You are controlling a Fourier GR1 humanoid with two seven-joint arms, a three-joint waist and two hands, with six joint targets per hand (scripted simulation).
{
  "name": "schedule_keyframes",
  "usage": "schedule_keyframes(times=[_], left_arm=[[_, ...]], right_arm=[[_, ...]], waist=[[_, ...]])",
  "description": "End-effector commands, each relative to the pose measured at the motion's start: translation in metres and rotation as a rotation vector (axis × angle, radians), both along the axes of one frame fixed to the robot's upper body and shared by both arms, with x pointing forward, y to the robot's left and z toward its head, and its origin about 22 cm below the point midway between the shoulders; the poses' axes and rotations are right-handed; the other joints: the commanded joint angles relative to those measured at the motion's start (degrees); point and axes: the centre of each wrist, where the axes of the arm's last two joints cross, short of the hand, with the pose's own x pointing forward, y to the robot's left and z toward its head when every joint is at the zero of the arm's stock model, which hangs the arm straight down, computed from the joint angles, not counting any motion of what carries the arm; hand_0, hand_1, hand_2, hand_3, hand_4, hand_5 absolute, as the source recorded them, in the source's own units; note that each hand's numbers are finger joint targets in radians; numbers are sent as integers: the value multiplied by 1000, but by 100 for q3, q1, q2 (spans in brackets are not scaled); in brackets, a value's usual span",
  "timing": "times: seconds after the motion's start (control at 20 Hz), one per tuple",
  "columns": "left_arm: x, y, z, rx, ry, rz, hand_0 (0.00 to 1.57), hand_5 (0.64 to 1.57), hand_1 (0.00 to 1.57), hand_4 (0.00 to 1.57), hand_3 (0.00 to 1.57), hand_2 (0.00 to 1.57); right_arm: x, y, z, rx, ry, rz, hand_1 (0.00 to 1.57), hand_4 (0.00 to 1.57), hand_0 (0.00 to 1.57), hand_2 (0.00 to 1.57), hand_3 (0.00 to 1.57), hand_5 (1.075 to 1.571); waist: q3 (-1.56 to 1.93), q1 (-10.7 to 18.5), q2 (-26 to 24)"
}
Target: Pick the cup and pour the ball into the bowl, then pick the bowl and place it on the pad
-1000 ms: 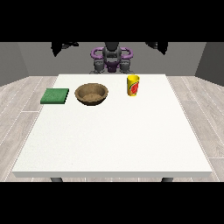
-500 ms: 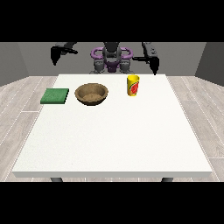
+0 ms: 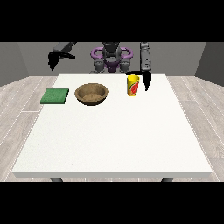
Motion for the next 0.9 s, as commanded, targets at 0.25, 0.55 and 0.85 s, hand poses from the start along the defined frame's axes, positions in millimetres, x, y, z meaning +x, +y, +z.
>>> schedule_keyframes(times=[0.25,0.55,0.85], left_arm=[[14,-9,-35,37,-17,46,0,1520,0,0,0,0],[-2,-2,-59,24,26,14,0,1526,0,0,0,0],[-6,-17,-65,295,-66,103,1286,1268,1286,1403,1571,1571]], right_arm=[[-2,5,-17,8,0,35,0,0,0,0,0,1571],[5,-9,-13,-3,10,0,0,0,0,0,0,1571],[19,-17,8,10,-72,15,0,0,0,0,0,1570]], waist=[[0,-179,148],[-1,-71,85],[0,-368,528]])
